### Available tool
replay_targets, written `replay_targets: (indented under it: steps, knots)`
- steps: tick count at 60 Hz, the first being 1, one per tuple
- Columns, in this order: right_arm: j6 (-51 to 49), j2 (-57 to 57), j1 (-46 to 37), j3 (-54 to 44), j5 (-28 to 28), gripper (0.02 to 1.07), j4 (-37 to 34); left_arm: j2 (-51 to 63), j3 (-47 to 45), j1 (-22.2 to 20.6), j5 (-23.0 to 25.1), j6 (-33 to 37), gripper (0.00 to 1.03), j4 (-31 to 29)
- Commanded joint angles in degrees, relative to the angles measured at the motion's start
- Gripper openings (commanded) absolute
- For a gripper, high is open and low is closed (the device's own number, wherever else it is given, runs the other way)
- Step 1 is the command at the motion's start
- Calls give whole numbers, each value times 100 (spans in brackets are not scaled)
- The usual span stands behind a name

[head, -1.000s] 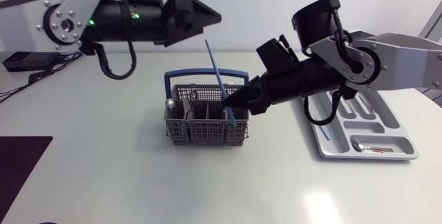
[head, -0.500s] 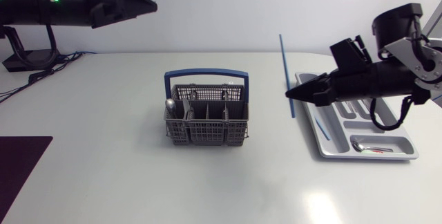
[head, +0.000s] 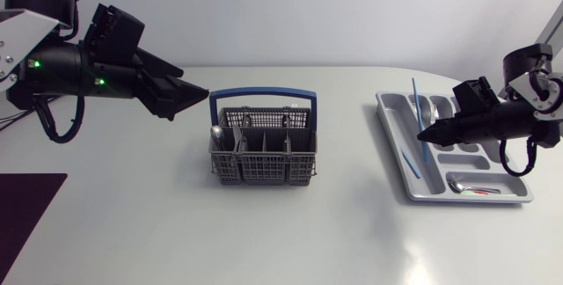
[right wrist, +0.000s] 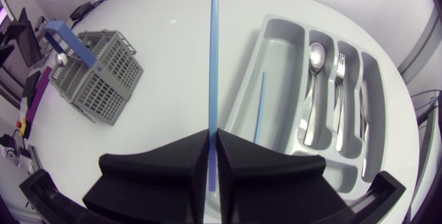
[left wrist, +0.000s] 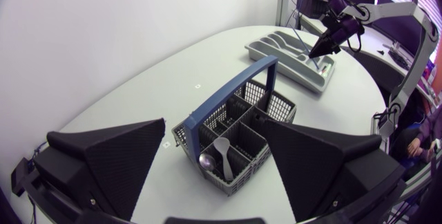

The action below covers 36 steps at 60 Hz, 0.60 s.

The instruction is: Unload the cutlery basket into the drawer organizer.

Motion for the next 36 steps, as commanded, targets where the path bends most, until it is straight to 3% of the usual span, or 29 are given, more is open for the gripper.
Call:
replay_targets:
  steps: [1,13,20,32,36]
  knots:
    - [144,286,-47,-5,234,9,136,-143,-245,-117,-143,440,99,79]
    - [311,875,-91,-14,647,9,399,-302,-640,-319,-442,985,99,193]
    - [398,1121,-56,4,761,10,461,-469,-1036,-600,-873,1416,99,474]
    - [425,1358,58,39,928,11,496,-688,-1554,-995,-1180,2172,99,826]
    - [451,1394,67,48,963,20,505,-750,-1651,-1083,-1312,2242,99,984]
